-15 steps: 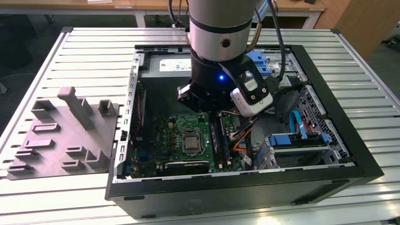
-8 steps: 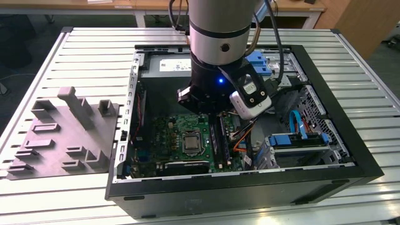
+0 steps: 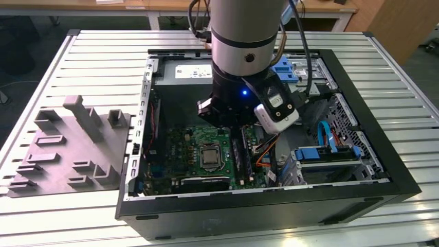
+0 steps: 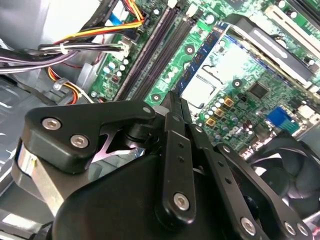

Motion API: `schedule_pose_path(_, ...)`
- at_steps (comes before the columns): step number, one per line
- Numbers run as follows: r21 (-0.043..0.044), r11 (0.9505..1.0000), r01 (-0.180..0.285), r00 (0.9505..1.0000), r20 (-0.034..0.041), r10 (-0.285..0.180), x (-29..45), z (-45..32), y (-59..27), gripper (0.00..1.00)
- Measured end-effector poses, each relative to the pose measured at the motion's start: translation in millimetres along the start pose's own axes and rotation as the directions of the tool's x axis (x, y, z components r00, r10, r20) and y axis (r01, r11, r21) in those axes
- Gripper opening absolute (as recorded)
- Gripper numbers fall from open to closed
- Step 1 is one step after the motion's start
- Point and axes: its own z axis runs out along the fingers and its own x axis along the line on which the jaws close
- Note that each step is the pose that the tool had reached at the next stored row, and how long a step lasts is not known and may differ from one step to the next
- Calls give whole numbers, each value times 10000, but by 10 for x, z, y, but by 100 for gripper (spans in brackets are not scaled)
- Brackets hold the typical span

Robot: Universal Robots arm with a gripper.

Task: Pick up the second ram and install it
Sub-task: 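Insert the second ram into the second slot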

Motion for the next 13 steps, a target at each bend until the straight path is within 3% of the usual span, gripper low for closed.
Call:
schedule_pose_path(4, -2, 10000, 0, 10000, 1, 0, -53, 31, -3, 11)
schedule_pose_path(13, -1, 10000, -21, 10000, 2, 21, -56, 196, -8, 11)
